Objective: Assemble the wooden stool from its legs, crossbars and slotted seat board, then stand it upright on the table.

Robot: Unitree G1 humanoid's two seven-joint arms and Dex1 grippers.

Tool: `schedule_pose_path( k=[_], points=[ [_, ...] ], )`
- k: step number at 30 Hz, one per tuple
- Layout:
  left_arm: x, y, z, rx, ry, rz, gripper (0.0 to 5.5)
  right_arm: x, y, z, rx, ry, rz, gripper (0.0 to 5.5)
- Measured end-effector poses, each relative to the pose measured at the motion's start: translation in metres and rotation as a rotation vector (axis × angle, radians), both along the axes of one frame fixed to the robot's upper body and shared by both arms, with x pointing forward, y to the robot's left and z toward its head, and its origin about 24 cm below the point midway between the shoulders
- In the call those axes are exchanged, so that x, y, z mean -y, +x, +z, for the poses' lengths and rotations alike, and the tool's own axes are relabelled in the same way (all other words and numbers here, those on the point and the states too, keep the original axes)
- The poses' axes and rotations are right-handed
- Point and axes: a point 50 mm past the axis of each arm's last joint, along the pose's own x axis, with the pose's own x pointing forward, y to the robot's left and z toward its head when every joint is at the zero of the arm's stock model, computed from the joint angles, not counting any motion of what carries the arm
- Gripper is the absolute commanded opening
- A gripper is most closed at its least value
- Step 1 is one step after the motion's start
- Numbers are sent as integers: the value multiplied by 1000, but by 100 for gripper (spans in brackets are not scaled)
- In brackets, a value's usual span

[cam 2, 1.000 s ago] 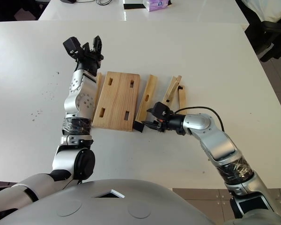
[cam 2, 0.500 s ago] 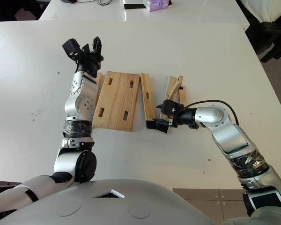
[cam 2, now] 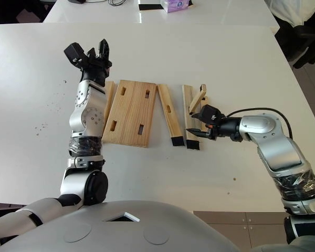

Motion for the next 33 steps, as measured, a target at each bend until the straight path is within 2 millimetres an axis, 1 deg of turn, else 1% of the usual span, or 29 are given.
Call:
schedule_pose_path(
  k=[3,5,8,12,16,19,20,21,23,26,33],
  points=[
    [-2,-1,-1,-6,-1,4,283,-3,-3,-10,-46,26,-116,264],
    [-2,-1,-1,-8,-2,-1,283,-12,-3,-16,-55,71,-198,264],
    [0,-1,-1,-4,-5,-15,283,-22,-3,-18,-88,147,-293,264],
    [1,-1,-2,-8,-4,-26,283,-23,5,-16,-112,188,-445,264],
    [0,-1,-3,-13,-3,-27,283,-24,8,-14,-122,201,-536,264],
    [0,-2,-3,-14,-3,-27,283,-25,11,-6,-89,190,-569,264],
    [0,-2,-3,-14,-3,-26,283,-25,10,-6,-90,184,-577,282],
    [0,-2,-3,-14,-3,-26,283,-25,9,-6,-93,178,-583,285],
    [0,-2,-3,-14,-3,-26,283,-27,6,-8,-104,160,-595,310],
    [0,-2,-3,-14,-3,-27,283,-33,-1,-15,-136,151,-609,373],
    [2,-2,-3,-13,-15,-38,283,-42,-6,-18,-155,133,-585,378]
  ],
)
